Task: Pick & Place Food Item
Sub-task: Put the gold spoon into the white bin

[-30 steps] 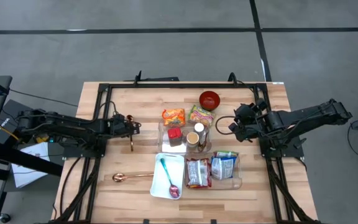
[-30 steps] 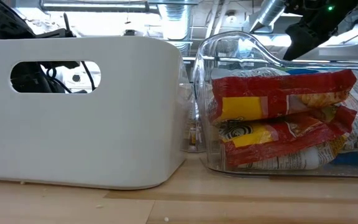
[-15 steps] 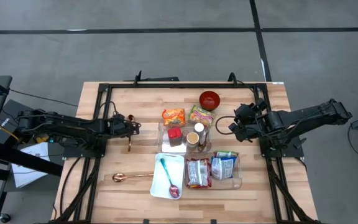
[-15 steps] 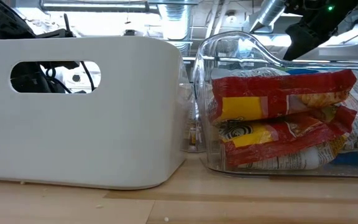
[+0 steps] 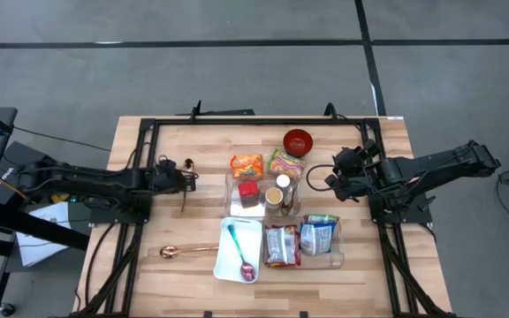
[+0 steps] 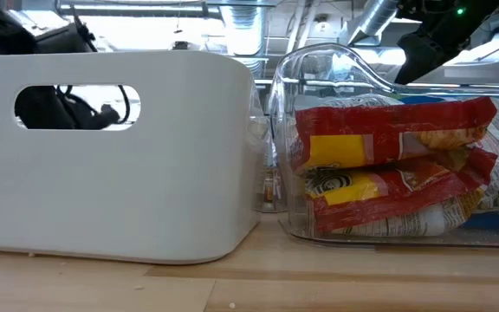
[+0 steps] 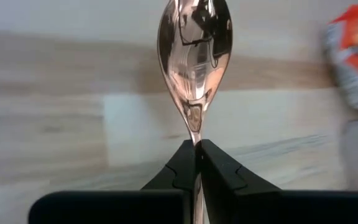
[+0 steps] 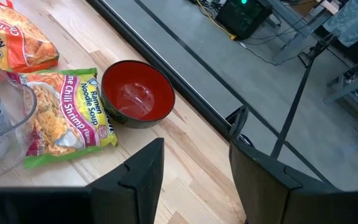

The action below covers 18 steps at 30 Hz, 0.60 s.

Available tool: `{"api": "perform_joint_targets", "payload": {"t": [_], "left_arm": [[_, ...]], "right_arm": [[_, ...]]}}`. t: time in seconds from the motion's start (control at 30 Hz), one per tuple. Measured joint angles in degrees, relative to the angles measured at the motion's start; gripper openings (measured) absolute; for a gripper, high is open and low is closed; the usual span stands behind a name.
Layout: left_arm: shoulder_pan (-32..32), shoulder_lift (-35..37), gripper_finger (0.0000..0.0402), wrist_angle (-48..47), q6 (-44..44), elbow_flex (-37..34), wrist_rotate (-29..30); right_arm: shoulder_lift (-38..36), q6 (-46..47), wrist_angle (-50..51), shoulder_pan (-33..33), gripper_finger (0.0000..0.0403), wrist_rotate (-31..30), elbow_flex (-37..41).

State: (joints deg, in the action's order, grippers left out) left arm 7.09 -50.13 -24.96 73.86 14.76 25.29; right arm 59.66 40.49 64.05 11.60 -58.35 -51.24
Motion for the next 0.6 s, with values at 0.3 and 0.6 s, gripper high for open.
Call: {"api": "perform_joint_targets", "payload": {"t": [0.3,0.6], "left_arm": [[0.0,9.1,0.0003,6.2,-11.8,0.1,-1.3],[-2.1,11.8,0.0003,18.9,-23.2,0.2,-12.9]], "right_arm": [[0.0,0.0,0.0,0.0,0.0175,0.0,0.0],[0.0,0.0,0.0,0.0,0.0175,-0.2,0.0]]}}
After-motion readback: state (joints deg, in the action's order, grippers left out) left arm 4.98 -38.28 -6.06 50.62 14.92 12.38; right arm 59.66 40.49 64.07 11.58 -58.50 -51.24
